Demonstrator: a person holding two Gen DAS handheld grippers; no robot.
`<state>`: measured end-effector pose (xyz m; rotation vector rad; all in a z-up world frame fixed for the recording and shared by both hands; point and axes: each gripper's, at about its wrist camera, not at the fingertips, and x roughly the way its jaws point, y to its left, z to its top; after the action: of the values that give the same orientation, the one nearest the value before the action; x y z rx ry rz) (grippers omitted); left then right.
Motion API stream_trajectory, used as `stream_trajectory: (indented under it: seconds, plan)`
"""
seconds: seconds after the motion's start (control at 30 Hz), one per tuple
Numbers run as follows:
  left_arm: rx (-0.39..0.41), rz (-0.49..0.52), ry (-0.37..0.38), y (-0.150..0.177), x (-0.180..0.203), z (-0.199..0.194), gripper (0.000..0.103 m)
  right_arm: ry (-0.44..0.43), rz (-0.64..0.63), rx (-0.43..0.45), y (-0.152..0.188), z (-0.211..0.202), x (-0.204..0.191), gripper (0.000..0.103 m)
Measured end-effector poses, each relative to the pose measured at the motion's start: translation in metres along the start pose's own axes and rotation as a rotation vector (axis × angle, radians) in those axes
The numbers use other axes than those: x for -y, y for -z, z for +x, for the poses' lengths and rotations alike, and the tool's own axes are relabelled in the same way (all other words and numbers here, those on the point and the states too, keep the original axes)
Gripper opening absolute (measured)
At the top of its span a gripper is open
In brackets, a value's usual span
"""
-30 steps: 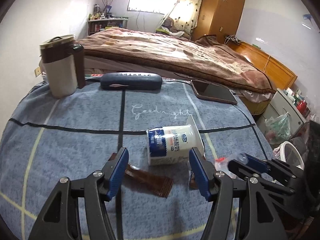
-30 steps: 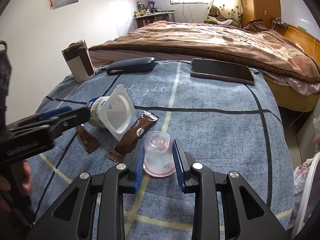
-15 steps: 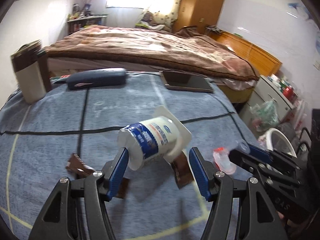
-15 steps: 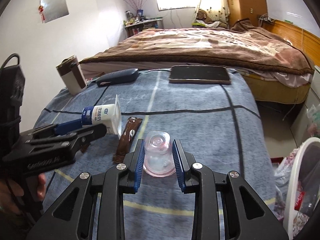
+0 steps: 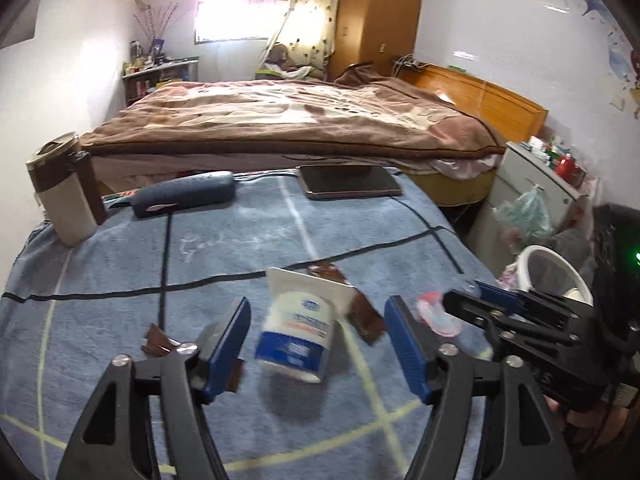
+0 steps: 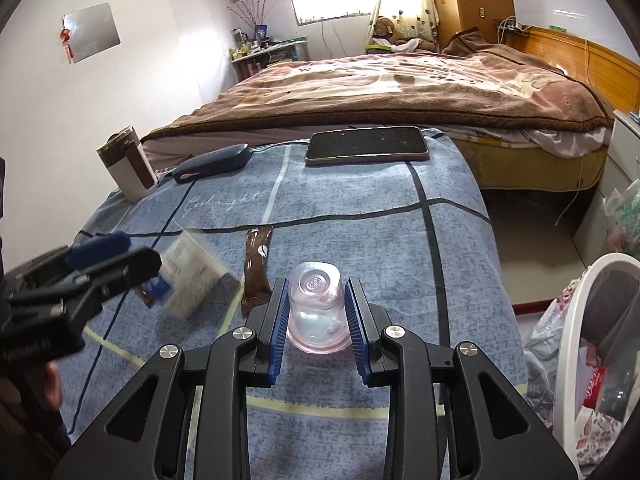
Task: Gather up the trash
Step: 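Grasp the clear plastic cup with the right tool while the left tool grasps the white yogurt cup, then carry the yogurt cup and clear cup over the wastebasket with both tools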
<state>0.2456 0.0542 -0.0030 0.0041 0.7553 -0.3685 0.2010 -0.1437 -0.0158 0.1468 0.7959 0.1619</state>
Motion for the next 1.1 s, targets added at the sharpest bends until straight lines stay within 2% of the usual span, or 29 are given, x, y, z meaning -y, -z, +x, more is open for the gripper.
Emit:
stream_trajectory:
  seconds: [0.3,0.53,0.7,1.1]
  plan:
    - [-0.098,-0.010,-0.007,0.009,-0.013,0.031,0.072,-0.009,0.003,0.001,0.001,-0.001,0.002,0.031]
    - [-0.121,-0.010,0.009,0.011,-0.009,0.046,0.070,-0.010,0.004,-0.004,0.001,0.000,0.002,0.031]
    - [-0.128,-0.022,-0.003,0.012,-0.008,0.049,0.056,-0.011,0.004,-0.005,0.003,0.000,0.002,0.031]
    - [-0.072,-0.010,-0.006,0.010,0.009,0.029,0.054,-0.012,0.016,0.011,0.004,-0.009,0.009,0.031]
